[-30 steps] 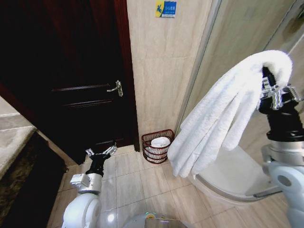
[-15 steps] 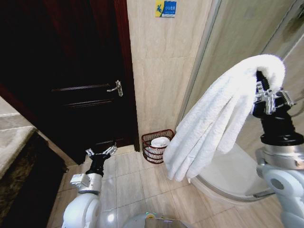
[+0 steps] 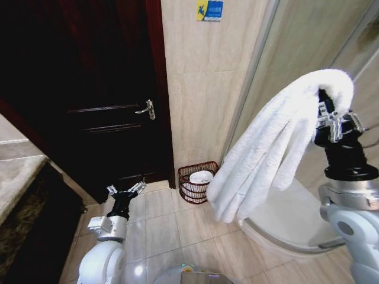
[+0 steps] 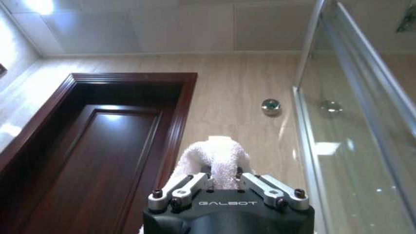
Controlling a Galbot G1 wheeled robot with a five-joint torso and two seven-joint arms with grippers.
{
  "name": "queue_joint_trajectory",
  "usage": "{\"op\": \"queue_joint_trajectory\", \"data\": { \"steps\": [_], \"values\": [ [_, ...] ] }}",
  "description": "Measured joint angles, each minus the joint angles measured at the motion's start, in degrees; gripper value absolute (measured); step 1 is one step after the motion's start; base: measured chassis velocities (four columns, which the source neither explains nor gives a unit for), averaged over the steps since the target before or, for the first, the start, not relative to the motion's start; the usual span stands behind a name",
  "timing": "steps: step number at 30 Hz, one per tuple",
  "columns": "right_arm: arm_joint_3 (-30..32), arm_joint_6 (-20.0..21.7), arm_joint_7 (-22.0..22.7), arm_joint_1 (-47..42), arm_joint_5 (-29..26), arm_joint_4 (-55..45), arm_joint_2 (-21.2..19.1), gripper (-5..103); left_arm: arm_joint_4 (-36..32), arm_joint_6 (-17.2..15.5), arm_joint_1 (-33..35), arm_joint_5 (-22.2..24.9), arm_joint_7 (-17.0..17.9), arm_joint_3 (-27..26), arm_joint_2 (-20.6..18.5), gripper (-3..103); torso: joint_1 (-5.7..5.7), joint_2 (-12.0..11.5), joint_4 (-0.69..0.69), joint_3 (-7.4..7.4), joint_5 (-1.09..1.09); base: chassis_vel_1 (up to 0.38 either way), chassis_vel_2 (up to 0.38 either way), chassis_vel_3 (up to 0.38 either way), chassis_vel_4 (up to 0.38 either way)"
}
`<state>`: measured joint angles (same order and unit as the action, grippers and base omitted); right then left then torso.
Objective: Discard the used towel into the hamper.
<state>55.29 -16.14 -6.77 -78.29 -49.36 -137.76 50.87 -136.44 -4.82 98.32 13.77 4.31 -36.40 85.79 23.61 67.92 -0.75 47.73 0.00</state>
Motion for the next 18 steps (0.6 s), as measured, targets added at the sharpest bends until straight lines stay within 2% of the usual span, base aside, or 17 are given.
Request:
{"op": "queue_joint_trajectory", "data": {
  "steps": [3, 8, 18],
  "values": [
    [0.02, 0.00, 0.27, 0.02, 0.04, 0.05, 0.04, 10, 0.00, 0.00, 0.00, 0.00, 0.00, 0.00, 0.00, 100, -0.02, -0.03, 0.03, -0.02, -0.01, 0.038, 0.045, 0.034, 0.066],
    [-0.10, 0.53, 1.09, 0.03, 0.13, -0.23, 0.63, 10, 0.00, 0.00, 0.00, 0.00, 0.00, 0.00, 0.00, 100, -0.04, -0.07, -0.02, -0.04, 0.00, 0.000, 0.000, 0.000, 0.000],
    [0.01, 1.55, 1.03, -0.11, 0.76, -0.55, 0.98, 10, 0.00, 0.00, 0.00, 0.00, 0.00, 0.00, 0.00, 100, -0.07, -0.12, -0.01, -0.08, 0.00, 0.000, 0.000, 0.000, 0.000]
  ]
}}
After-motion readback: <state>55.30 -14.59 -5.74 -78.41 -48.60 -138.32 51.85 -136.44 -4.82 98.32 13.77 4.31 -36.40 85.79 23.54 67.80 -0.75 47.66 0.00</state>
